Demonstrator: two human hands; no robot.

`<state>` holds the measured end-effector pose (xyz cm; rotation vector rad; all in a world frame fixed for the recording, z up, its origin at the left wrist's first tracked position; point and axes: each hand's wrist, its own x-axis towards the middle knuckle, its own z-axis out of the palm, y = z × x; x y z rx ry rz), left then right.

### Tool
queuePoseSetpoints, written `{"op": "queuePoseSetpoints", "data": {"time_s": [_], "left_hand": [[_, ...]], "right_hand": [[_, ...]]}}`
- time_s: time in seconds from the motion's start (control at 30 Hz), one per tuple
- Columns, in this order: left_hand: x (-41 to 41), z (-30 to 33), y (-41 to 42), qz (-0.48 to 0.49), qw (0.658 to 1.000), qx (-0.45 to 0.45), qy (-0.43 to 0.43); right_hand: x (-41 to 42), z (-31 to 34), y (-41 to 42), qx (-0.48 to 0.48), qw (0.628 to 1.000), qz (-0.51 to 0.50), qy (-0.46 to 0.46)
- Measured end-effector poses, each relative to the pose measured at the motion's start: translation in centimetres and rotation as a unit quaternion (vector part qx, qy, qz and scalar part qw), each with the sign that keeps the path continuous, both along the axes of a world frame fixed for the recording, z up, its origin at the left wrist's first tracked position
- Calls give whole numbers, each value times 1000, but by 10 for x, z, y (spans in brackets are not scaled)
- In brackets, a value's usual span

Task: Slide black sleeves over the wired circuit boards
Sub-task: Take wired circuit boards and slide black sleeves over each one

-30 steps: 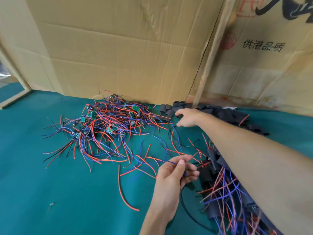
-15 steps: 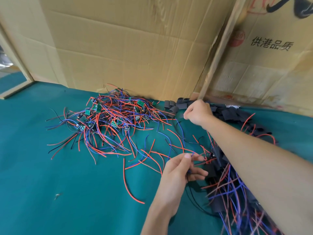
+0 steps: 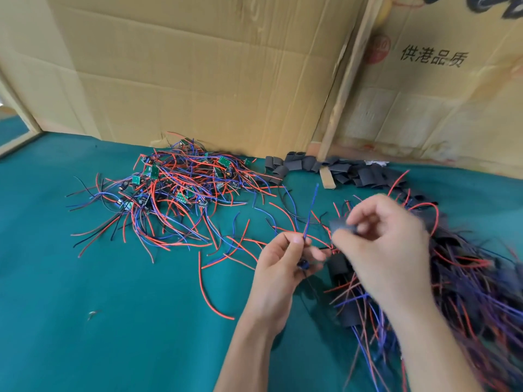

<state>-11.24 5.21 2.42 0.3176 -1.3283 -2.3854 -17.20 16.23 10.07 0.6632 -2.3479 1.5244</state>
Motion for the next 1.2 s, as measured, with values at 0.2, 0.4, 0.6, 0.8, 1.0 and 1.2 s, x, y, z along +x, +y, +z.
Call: {"op": "queuePoseSetpoints", "data": {"time_s": [0.2,0.4,0.6,0.8,1.0,1.2], "left_hand": [[3,-2,0,0,1000,-3,-15],[2,-7,-1,14,1000,7,-7],[9,0,-3,10,1000,-12,14],[15,1,3,-7,991,-132,5],[17,2,6,-20,979,-205,5],[15,6,14,54,945,-323,25]], "right_hand": [[25,-42,-12,15,997,63,47],[32,-47,-10,-129,987,66,-70],[28,-47,-3,-124,968,134,-171],[23,-43,2,-134,976,89,-147],[14,-44,8,-78,995,-13,-57],[23,-46,0,-24,998,-37,54]]}}
